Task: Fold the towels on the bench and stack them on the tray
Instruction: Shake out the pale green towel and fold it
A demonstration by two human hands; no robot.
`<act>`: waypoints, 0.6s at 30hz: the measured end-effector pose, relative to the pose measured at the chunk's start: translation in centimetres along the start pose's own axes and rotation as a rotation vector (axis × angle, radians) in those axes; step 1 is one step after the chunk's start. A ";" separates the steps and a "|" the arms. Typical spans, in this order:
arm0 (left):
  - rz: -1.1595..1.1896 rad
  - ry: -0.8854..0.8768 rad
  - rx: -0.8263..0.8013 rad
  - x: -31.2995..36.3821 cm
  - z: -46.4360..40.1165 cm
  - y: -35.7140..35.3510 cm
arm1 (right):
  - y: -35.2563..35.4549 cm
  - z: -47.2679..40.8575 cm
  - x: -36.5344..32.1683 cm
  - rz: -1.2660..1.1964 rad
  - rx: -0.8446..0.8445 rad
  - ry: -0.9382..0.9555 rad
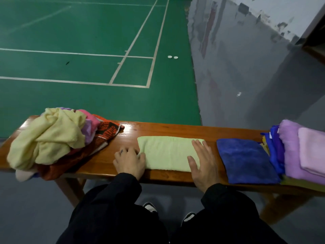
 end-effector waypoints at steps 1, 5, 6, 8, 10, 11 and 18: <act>0.025 -0.011 -0.027 0.6 0.0 -0.1 | 0.4 0.1 0.2 -0.041 0.058 -0.021; 0.384 0.028 -0.192 1.7 -1.0 0.7 | 1.4 0.2 1.1 -0.123 0.233 -0.152; 0.514 0.054 -0.249 1.7 -1.4 0.8 | 1.5 0.2 1.3 -0.151 0.252 -0.183; 0.684 0.020 -0.309 2.0 -1.7 1.5 | 1.8 0.3 1.4 -0.189 0.281 -0.214; 0.759 -0.083 -0.299 2.7 -1.3 2.6 | 2.1 0.5 1.3 -0.209 0.316 -0.213; 0.789 -0.130 -0.287 3.3 -0.9 3.1 | 2.2 0.6 1.4 -0.227 0.336 -0.215; 0.693 -0.394 -0.293 10.8 5.1 2.4 | 2.5 1.0 2.2 -0.357 0.464 -0.283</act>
Point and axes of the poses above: each hand's wrist, its own z-axis away from the middle knuckle, its own y-axis out of the back of the hand, x = y × z, the point moved 6 cm from there along -z, towards the middle knuckle, and after that the axes turned 15 degrees about y, right-handed, at the moved point
